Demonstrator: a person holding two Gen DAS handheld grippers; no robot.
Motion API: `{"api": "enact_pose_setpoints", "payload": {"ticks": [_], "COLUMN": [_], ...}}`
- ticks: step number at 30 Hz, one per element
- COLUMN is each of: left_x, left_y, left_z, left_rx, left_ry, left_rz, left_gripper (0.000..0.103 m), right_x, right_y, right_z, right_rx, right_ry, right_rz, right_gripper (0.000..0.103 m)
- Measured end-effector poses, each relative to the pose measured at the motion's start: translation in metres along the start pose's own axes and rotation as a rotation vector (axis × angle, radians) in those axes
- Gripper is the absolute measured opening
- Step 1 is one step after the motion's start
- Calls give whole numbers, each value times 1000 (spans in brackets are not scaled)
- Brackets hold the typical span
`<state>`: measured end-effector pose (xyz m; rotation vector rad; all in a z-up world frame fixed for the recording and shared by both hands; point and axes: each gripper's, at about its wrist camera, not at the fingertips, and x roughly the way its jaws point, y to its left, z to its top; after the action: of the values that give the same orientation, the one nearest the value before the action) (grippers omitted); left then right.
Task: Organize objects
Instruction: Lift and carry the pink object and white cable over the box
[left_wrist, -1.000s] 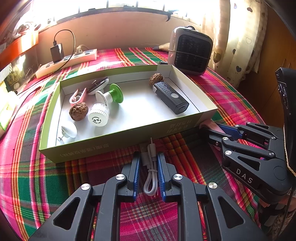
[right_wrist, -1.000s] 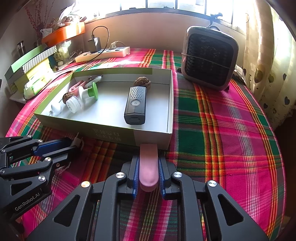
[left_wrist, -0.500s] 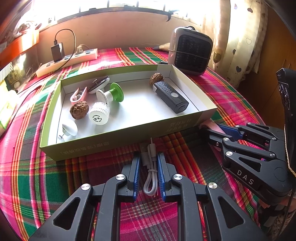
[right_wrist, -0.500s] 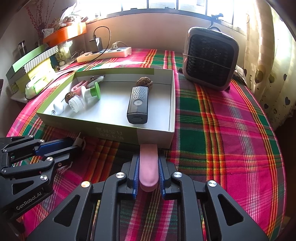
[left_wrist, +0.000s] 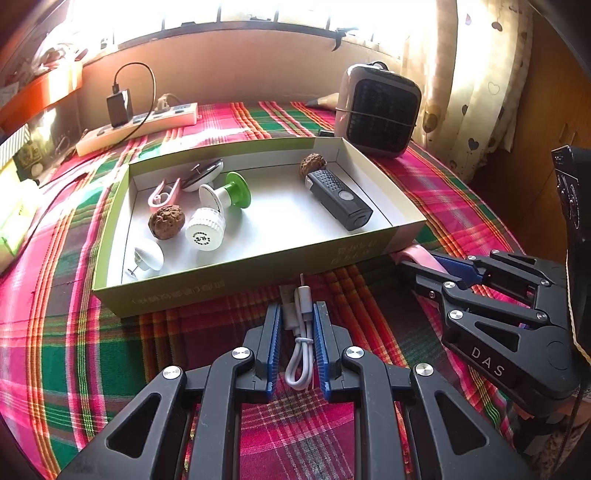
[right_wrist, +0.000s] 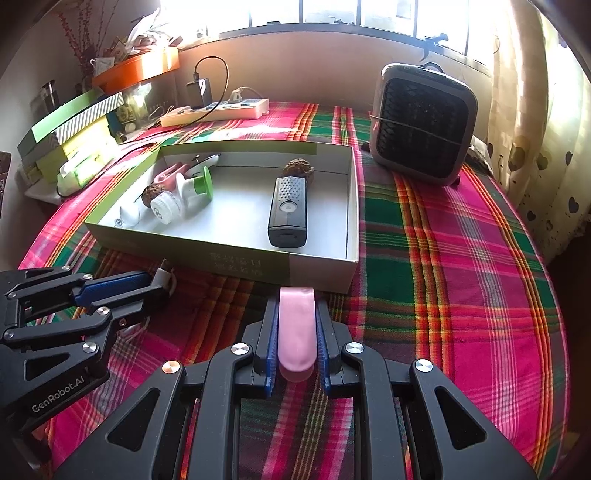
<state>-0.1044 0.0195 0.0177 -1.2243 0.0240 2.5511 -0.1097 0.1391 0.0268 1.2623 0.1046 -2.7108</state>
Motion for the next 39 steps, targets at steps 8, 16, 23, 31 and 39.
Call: {"api": "enact_pose_setpoints", "payload": {"ticks": [8,16,23,31,39], "left_x": [-10,-24,-30,-35,-33], "left_y": [-2,-1,1,7,16], "left_z": [2,7,13,23,33], "left_rx": [10,16,19,20,10], "left_ry": [-15,-48,-67,-94,-98], "left_rz": [-5,-10,-6,10,27], "left_gripper": [16,16,16,16,16], "right_x": [-9,-19,-25,-25,-18], "right_y": [3,4,7,8,11], "right_z": [3,10,18,32,51], "right_rx": [2,6,0,-14,-38], "right_ry": [-22,-49,-68,-85,-87], "right_rz": [5,28,35,49,65], "right_gripper": [19,19,19,19,19]}}
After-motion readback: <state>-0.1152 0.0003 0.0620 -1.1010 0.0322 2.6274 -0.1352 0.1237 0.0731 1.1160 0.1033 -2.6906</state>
